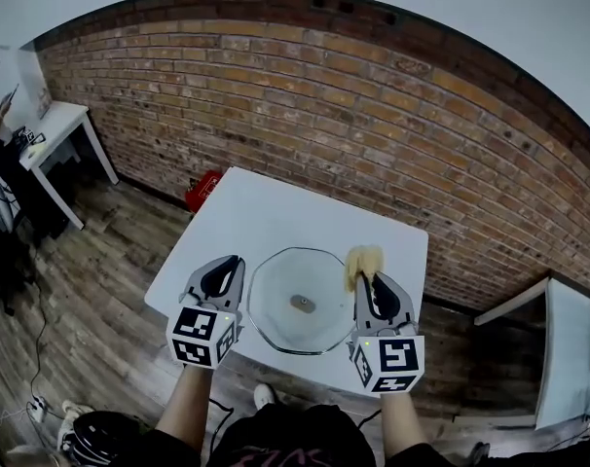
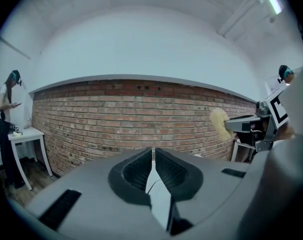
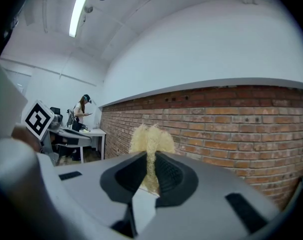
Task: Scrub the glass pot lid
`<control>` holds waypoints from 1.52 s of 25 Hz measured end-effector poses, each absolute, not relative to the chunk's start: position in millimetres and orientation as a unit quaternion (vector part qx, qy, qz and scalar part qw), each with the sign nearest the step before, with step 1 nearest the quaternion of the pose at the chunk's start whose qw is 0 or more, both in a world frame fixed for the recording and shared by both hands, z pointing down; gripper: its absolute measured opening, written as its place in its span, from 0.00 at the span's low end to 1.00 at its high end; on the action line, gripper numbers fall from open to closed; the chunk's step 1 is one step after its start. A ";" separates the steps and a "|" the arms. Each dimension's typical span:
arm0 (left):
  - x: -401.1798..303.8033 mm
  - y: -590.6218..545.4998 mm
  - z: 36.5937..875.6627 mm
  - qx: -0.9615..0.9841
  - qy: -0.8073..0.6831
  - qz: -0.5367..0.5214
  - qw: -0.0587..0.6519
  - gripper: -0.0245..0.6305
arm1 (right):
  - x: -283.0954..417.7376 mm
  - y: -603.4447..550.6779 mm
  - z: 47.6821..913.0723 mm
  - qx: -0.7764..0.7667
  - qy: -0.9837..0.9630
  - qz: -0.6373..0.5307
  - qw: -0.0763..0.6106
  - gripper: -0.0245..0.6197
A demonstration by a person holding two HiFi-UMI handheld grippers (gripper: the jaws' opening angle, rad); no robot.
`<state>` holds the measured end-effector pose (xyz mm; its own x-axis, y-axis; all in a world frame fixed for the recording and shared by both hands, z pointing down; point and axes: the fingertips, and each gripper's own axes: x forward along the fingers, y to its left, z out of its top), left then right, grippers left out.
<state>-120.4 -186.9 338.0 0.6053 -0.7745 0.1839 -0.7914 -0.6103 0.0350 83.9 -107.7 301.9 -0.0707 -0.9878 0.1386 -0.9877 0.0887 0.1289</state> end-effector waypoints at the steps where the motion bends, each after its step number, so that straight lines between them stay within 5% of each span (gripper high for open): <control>1: -120.2 -190.5 340.2 0.896 -0.434 0.077 0.059 0.08 | 83.7 -110.0 302.8 0.678 -0.729 0.001 0.096 0.12; 38: -83.1 -220.8 361.6 0.889 -0.437 0.116 0.073 0.08 | 123.8 -145.2 326.5 0.667 -0.737 0.038 0.099 0.12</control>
